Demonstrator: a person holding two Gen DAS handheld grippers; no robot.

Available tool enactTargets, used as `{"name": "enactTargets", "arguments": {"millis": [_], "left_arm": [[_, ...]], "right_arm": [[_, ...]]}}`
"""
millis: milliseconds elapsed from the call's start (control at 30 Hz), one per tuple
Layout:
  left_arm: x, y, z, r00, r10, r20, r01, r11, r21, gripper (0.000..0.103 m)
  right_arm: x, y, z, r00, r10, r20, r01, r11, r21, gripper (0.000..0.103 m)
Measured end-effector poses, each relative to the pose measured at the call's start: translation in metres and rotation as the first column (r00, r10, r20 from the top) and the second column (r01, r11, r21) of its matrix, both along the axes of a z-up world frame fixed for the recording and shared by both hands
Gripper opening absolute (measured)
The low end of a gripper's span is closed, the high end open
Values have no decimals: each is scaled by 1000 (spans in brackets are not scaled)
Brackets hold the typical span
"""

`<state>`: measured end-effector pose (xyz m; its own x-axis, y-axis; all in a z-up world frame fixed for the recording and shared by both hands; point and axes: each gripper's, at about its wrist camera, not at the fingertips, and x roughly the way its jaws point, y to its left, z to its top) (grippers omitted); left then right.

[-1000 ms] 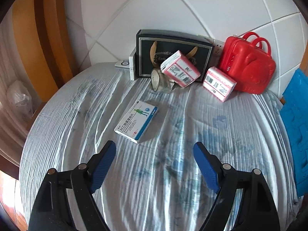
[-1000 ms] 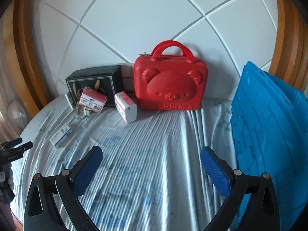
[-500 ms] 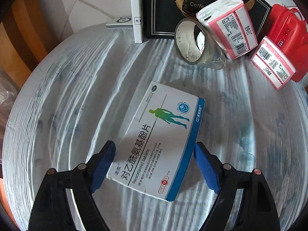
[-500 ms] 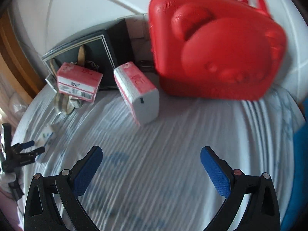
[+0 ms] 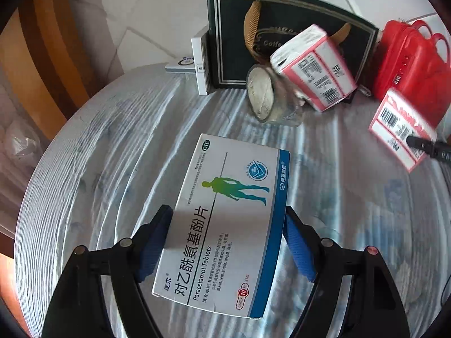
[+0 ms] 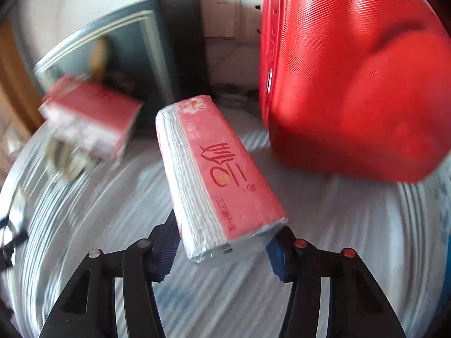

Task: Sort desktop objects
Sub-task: 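Grasp the white-blue tablet box with the left tool while the right tool grasps the pink tissue pack, then carry the tablet box and tissue pack into the blue bin and release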

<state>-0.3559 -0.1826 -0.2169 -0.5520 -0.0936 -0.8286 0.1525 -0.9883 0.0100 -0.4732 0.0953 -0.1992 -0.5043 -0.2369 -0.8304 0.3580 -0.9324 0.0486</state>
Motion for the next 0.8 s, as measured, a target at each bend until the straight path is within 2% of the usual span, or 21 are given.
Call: {"name": "enactTargets", "arguments": {"millis": [233,333,400,500,600,800], "left_arm": [[88,54,57,994,-27,-107,28,1000,5,77],[119,82,79,990,-62,-129,67,997,40,77],[142,107,91,982,-116,-146,124,991,48,77],[167,145,116,964,-185,-193,196,980,42,77],[190,183,144,934,-250,-254,263,965,19,77],[222,238,185,887,-316,-336,332,943,-11,77]], "right_arm": [[146,45,44,999,-13,-42,12,1000,-5,54],[205,66,73,996,-25,-87,25,1000,-5,54],[240,80,93,991,-47,-124,45,999,-18,54],[281,103,124,980,-82,-181,75,996,-49,54],[318,125,158,960,-108,-258,97,994,-55,54],[365,176,203,914,-164,-370,143,986,-86,54]]}}
